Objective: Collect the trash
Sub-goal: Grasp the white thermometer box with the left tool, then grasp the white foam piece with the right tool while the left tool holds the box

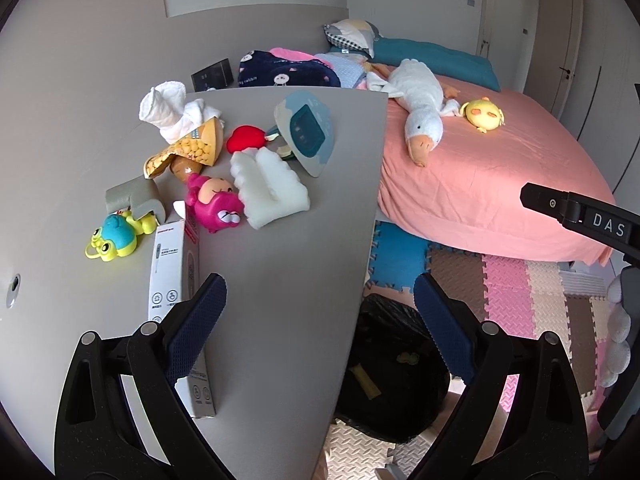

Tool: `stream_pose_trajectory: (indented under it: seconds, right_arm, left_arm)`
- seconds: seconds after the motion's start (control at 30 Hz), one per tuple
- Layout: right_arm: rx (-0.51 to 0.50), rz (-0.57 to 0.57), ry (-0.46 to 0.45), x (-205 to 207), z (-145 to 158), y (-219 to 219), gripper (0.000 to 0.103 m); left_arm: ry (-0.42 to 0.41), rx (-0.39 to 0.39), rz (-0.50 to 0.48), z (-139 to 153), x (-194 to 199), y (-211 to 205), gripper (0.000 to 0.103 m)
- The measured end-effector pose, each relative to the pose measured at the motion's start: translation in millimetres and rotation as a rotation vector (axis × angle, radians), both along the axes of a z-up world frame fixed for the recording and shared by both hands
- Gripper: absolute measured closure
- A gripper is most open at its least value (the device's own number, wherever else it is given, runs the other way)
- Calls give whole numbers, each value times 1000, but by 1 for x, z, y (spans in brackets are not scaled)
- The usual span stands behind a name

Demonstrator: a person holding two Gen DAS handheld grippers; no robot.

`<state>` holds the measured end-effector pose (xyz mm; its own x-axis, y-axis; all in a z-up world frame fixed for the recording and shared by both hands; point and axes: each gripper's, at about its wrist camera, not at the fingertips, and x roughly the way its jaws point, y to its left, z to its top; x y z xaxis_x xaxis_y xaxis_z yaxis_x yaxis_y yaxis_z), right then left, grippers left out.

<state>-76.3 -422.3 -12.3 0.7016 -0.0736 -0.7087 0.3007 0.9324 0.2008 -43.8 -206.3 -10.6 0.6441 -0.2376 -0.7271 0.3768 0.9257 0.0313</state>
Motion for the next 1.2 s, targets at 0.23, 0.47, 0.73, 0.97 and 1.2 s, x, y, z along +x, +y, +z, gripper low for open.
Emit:
stream_pose_trajectory:
  seconds: [0.23,0.47,0.73,0.97,1.2]
  right_arm:
    - [-2,70,2,14,-3,28,25]
    - [2,147,2,29,-4,58,25]
    - [9,248,-22,47,-5,96,25]
    - [21,356,-53,71,-1,127,33]
    - [-9,410,-27,99,0,154,36]
  left_arm:
    - [-27,14,99,2,13,33,11]
    - [69,4,177,-18,33,61,32]
    - [113,-27,212,-29,44,80,72]
    - [101,-46,265,-28,47,94,76]
    - [111,-59,254,-28,46,99,76]
